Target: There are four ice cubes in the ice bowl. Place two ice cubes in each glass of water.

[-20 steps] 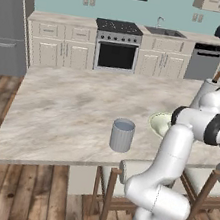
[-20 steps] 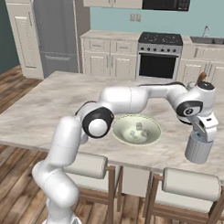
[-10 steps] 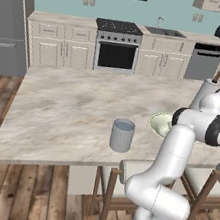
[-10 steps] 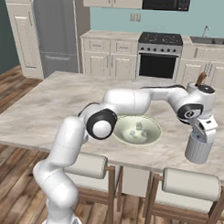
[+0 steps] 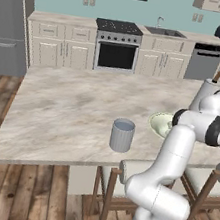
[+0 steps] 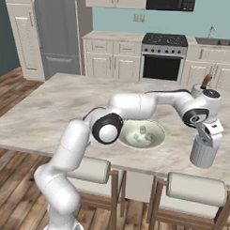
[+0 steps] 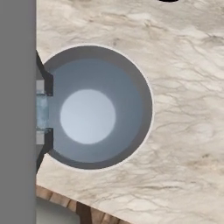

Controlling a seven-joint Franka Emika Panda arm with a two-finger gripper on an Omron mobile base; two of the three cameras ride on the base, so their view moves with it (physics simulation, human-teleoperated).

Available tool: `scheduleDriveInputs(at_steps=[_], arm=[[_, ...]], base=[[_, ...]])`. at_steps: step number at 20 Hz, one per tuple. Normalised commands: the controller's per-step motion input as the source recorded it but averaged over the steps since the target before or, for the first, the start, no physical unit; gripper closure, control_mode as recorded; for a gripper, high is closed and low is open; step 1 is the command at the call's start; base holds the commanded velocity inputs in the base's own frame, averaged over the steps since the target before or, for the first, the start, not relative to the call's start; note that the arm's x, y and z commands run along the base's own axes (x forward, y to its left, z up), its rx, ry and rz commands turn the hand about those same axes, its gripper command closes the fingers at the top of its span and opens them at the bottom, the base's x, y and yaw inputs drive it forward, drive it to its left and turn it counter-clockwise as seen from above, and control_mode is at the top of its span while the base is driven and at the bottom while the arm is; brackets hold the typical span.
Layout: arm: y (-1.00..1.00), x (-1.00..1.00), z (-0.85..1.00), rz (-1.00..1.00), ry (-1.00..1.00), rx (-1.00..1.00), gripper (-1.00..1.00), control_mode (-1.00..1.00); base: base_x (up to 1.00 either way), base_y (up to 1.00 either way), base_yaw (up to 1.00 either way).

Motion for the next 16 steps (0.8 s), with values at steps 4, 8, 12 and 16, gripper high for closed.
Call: scheduleDriveInputs(at_steps=[4, 8, 12, 16], arm=[[-0.16, 0.11, -0.05, 0.00, 0.00, 0.00, 1.00, -1.00], [-0.16, 0.09, -0.02, 0.00, 0.00, 0.00, 1.00, -1.00], [-0.16, 0.07, -0.01, 0.00, 0.00, 0.00, 1.00, -1.00], [-0.11, 0.01, 0.00, 0.00, 0.00, 0.00, -1.00, -1.00]], base=[[0.00, 0.00, 0.00], [0.00, 0.00, 0.00], [0.00, 0.00, 0.00], [0.00, 0.00, 0.00]])
